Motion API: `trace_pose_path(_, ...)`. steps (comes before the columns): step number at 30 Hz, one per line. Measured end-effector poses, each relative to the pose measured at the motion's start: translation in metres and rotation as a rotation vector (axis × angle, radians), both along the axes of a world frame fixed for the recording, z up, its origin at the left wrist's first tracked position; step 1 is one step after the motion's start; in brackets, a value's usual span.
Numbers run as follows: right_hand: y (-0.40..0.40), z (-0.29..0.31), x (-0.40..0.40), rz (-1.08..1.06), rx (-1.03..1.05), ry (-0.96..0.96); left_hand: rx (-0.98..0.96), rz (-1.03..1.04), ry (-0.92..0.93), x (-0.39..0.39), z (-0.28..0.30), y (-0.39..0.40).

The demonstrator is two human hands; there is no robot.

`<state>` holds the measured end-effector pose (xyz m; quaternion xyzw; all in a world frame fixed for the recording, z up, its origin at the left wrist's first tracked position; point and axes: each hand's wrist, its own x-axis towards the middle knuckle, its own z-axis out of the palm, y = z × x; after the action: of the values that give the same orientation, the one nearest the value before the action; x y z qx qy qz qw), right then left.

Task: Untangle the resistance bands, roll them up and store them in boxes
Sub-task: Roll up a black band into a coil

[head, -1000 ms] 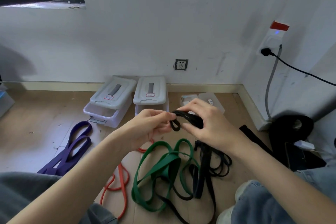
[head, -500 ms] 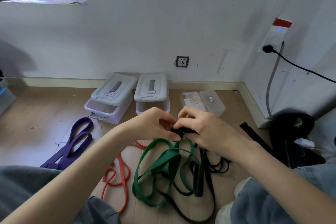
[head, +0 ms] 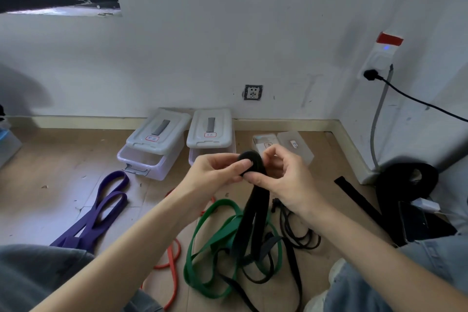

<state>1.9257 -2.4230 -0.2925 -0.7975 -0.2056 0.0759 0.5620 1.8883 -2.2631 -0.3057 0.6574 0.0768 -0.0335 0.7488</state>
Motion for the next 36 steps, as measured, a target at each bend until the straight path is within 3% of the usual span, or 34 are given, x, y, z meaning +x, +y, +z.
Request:
trace_pose_path(2,-0.002,0.0,0.002,0.012,-0.041,-0.037,0.013,-0.044,0.032,0.0,0.001,0.002)
trace_pose_path(5,-0.005,0.003,0.003,0.113,-0.213,-0.164,0.451,-0.094,-0.059,0.004,0.004,0.01)
trace_pose_path(7,-0.006,0.005,0.002,0.147,-0.29,-0.244,0.585,-0.154,-0.106,0.004,0.006,0.01)
trace_pose_path(9,-0.007,0.009,0.004,0.149,-0.234,-0.218,0.525,-0.128,-0.115,0.003,0.009,0.01)
trace_pose_path(14,-0.008,0.016,0.01,0.035,0.078,0.014,0.13,0.033,-0.113,0.004,0.016,0.015)
trace_pose_path(19,-0.003,0.012,0.007,0.052,0.107,0.027,0.063,0.073,-0.11,0.003,0.011,0.008)
trace_pose_path(21,-0.005,0.013,0.01,0.063,0.046,-0.014,0.16,0.024,-0.086,0.004,0.01,0.009)
trace_pose_path(25,-0.008,0.01,0.01,0.162,-0.353,-0.258,0.749,-0.145,-0.13,0.007,0.011,0.01)
trace_pose_path(27,-0.008,0.01,0.01,0.21,-0.447,-0.298,0.834,-0.168,-0.168,0.004,0.012,0.007)
trace_pose_path(29,-0.011,0.013,0.013,0.184,-0.359,-0.205,0.802,-0.151,-0.209,0.003,0.015,0.009)
trace_pose_path(32,-0.015,0.019,0.019,0.103,-0.103,-0.041,0.609,-0.098,-0.186,0.005,0.021,0.015)
trace_pose_path(36,-0.013,0.02,0.018,0.061,-0.004,-0.099,0.509,-0.05,-0.201,0.007,0.028,0.015)
